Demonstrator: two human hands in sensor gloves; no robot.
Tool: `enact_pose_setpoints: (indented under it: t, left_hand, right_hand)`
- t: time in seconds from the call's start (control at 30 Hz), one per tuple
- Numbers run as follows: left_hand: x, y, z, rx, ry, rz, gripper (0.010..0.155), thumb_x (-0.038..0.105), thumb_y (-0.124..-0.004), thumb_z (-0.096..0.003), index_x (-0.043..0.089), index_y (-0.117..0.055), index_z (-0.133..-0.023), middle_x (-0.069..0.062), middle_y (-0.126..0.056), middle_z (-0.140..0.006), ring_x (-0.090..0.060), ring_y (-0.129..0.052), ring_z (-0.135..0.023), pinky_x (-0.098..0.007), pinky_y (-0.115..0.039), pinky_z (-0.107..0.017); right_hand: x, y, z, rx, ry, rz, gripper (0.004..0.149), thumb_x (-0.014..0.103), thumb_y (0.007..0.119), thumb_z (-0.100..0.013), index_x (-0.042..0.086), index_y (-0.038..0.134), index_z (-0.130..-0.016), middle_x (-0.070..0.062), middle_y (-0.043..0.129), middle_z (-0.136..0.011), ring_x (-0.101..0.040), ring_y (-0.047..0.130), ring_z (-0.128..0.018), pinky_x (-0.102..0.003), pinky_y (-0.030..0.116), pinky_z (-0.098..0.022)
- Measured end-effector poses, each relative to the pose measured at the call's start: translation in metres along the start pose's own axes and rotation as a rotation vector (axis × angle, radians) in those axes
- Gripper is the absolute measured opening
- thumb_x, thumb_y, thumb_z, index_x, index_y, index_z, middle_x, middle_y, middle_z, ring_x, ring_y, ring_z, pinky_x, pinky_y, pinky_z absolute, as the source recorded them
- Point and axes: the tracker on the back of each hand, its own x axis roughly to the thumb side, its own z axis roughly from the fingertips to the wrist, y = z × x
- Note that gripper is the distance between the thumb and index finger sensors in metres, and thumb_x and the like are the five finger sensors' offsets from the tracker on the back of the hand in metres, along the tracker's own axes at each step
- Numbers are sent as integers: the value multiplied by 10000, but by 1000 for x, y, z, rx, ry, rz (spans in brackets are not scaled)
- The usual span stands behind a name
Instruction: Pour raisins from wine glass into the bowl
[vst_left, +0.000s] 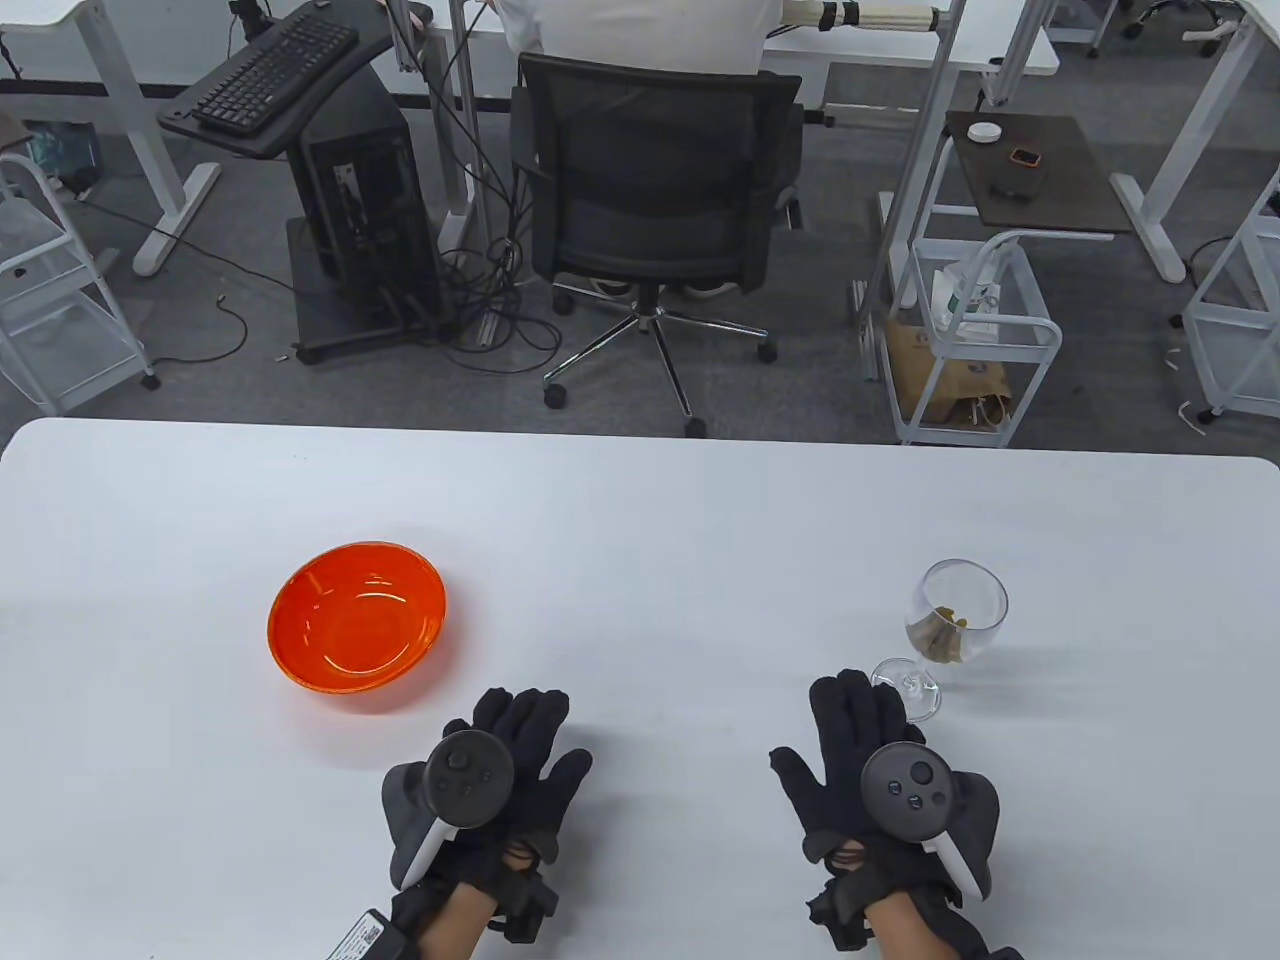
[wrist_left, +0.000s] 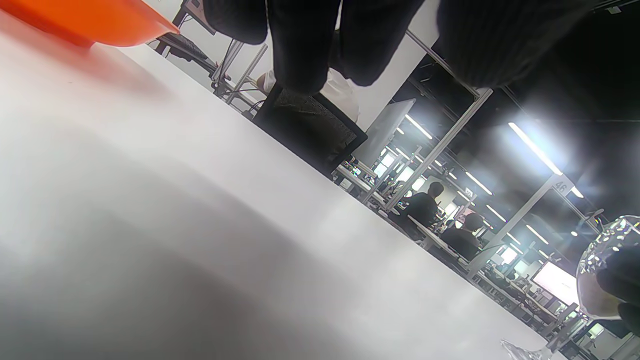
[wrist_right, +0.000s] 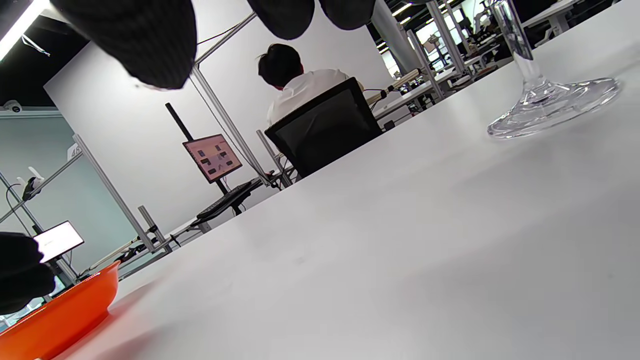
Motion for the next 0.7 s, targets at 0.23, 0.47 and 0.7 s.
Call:
enact_pose_setpoints:
  t: [0.23, 0.47, 0.7]
  left_hand:
    - [-3, 1, 0, 11, -5, 21, 687, 572, -794, -406, 308, -696, -1033, -44, -768, -1121, -363, -577, -1092, -631, -348, -755]
    - [-6, 3, -1, 22, 11, 54, 681, 569, -798, -407, 308, -701, -1029, -39, -779, -1115, -359, -591, -1088, -630, -357, -755]
    - [-8, 4, -1, 34, 25, 73, 681, 562, -813, -405, 302, -708, -1025, -40, -793, -1104, -356, -613, -1081, -629, -365, -753]
  right_hand:
    - [-13, -10, -1, -40, 50, -21, 759, 500, 768, -529, 120, 427, -1091, -226, 339, -1182, -604, 253, -1032, -734, 222, -715]
    - [-29, -17, -3, -79, 145, -55, 707, 497, 773, -529, 103, 532, -1064, -245, 469, -1153, -599, 406, -1019, -726, 320, -719]
    - [-46, -25, -3, -138, 228, -18, 652, 499, 782, -524, 84, 650, -1009, -255, 624, -1094, -598, 570, -965, -723, 414, -704]
